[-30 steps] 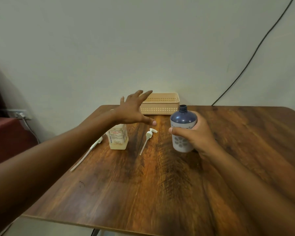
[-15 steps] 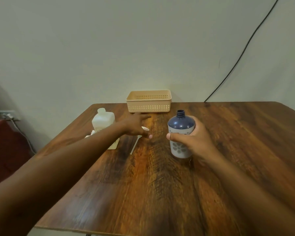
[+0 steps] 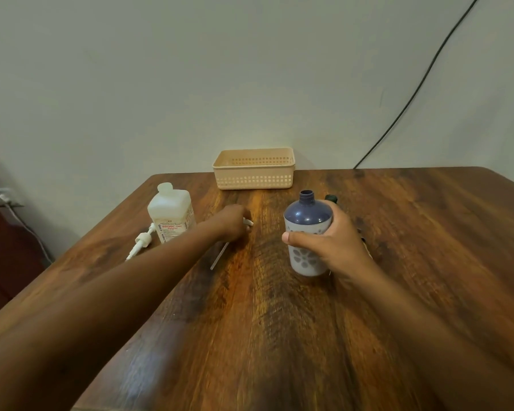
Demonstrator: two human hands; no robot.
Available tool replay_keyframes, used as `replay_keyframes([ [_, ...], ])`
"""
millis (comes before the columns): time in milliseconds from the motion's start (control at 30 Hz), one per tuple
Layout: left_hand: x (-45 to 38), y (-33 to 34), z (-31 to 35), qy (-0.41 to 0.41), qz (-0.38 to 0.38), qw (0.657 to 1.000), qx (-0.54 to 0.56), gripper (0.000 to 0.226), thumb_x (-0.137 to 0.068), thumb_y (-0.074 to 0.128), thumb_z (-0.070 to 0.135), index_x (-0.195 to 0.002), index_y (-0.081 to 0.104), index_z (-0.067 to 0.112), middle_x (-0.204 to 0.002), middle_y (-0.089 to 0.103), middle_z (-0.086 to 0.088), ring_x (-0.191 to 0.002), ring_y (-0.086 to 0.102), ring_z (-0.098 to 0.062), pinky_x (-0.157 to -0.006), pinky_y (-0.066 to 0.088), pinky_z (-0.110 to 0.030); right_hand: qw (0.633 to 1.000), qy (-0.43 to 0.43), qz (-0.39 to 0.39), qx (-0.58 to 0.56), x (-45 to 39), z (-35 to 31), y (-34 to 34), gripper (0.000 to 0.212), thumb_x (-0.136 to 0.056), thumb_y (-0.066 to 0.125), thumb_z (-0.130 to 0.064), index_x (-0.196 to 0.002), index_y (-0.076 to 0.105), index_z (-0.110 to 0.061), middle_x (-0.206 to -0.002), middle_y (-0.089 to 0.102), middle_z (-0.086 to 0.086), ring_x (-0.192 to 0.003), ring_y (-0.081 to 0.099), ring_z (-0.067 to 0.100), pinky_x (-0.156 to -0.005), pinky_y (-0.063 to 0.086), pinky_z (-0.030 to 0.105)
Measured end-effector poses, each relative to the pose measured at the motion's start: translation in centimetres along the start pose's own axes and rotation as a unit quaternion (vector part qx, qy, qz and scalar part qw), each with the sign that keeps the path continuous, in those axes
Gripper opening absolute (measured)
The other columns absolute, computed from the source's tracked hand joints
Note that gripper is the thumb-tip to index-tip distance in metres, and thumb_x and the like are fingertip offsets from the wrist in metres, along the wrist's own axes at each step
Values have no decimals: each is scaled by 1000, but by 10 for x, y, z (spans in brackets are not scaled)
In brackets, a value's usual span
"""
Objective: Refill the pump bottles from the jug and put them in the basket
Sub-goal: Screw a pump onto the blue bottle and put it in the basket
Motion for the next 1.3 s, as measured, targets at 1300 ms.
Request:
replay_keyframes([
  [1300,147,-272,105,267,313,869,274,44,-82,85,9,-122,67,7,-101,74,-17,-86,78,-24,-82,65,-35,999,38,-18,0,-3,-12,69,77,-61,95,-29,-126,56,-32,-117,67,-6,-105,68,16,-94,59,46],
])
Point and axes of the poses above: each hand's wrist, its own x-axis away from the middle knuckle, its own y-axis out of the palm, z = x × y, the point moved 6 cm from there along -x, towards the middle knuckle
